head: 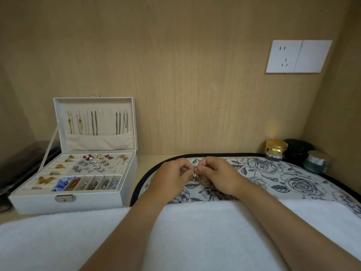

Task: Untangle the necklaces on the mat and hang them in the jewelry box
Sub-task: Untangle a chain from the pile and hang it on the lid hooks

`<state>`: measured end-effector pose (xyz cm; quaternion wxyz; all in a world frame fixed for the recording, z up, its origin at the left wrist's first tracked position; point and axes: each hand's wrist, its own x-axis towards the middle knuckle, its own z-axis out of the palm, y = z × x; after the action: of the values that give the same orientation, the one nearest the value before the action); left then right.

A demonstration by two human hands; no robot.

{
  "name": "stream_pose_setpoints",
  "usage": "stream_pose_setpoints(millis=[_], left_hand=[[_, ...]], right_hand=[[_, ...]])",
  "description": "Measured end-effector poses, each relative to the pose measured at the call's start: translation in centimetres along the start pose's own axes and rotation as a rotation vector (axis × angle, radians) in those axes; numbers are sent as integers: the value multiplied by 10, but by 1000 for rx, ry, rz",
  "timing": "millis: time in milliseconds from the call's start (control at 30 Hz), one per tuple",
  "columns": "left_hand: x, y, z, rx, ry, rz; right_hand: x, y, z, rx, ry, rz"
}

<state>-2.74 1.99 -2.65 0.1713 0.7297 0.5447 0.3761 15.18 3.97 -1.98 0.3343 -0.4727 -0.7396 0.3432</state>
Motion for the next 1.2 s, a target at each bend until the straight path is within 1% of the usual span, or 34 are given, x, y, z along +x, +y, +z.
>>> stream_pose_setpoints(millis=[33,100,167,267,333,400,467,533,633,700,800,933,1000,1100,1200], left_hand=[[-1,1,-1,-47,-16,-33],[-2,4,-1,-154,-35,-129],[-1,7,-1,-311,-24,-212],[4,13,-2,-602,-29,-286],[5,15,-2,-675,-74,-323],[5,14,-2,-679,-108,-340],[5,13,-5,-682,-124,-343],[3,14,-11,-626,-123,-306],[0,14,-17,-440,-47,-207],[-1,11,-17,-386,25,-165],[1,9,-16,-351,89,-143],[0,11,-17,-366,130,-102],[-2,12,-18,-306,132,-63],[-2,12,-19,-232,106,-31],[-1,13,-19,-282,44,-67]], right_hand=[[0,-1,0,57,-5,6],[1,-3,-1,78,1,9],[2,-7,-4,106,14,26],[1,-13,-11,142,16,36],[-1,-15,-14,120,3,35],[-4,-17,-16,102,1,1],[-7,-17,-17,140,19,-29],[-8,-18,-19,196,49,-23],[-7,-17,-18,263,95,-6],[-8,-15,-17,311,116,16],[-8,-13,-12,365,77,65],[-7,-19,-4,610,5,111],[-7,-20,-2,660,-27,117],[-8,-20,-1,628,-70,121],[-7,-19,-2,522,-87,86]])
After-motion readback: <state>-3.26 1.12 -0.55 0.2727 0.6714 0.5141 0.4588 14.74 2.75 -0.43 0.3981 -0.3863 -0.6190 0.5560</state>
